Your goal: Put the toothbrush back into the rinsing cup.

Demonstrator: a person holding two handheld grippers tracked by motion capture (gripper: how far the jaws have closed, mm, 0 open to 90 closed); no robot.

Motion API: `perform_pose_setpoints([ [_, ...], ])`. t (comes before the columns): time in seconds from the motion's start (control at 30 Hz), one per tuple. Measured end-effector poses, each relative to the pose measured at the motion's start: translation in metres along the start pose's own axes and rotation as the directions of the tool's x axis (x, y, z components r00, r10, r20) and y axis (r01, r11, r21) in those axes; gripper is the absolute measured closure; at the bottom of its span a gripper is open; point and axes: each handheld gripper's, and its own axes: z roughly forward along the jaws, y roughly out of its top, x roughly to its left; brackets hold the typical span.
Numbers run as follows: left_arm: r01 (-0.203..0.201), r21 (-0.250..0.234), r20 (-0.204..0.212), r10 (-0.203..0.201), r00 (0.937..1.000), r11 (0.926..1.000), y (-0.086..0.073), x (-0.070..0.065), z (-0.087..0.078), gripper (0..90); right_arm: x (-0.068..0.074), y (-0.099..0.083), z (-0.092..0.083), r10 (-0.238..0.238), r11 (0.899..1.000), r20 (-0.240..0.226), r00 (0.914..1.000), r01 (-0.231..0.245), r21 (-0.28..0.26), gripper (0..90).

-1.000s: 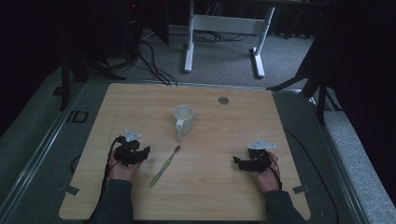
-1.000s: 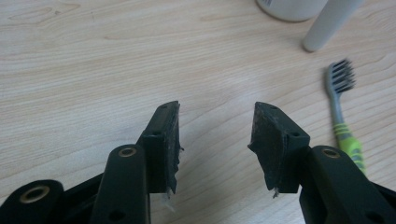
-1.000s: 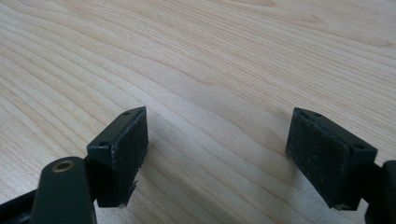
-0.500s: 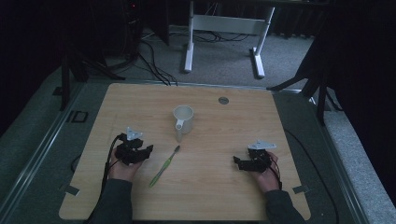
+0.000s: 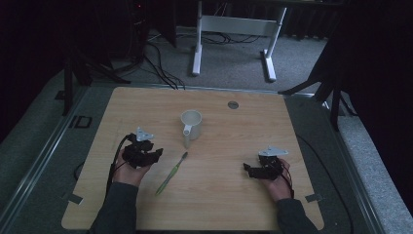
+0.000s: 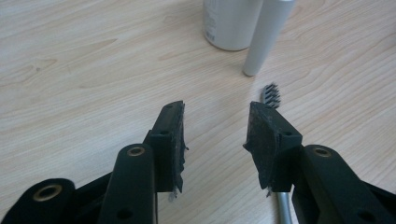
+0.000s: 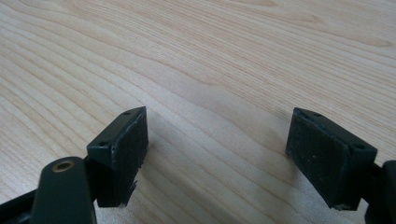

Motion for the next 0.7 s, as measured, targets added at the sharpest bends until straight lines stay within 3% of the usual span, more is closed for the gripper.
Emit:
perform_pose_setpoints([
  [0.2, -0.011, 0.012, 0.004, 0.011, 0.9999, 0.9999, 0.007, -0.004, 0.0, 57.5, 0.0, 0.0, 0.0, 0.001, 1.0, 0.0, 1.0, -0.001, 0.0, 20.6],
  [0.7, -0.034, 0.101, 0.002, 0.034, 0.9994, 0.9942, 0.016, -0.009, 0.004, 58.3, 0.0, 0.0, 0.0, 0.001, 1.0, 0.0, 1.0, -0.001, 0.0, 20.6],
])
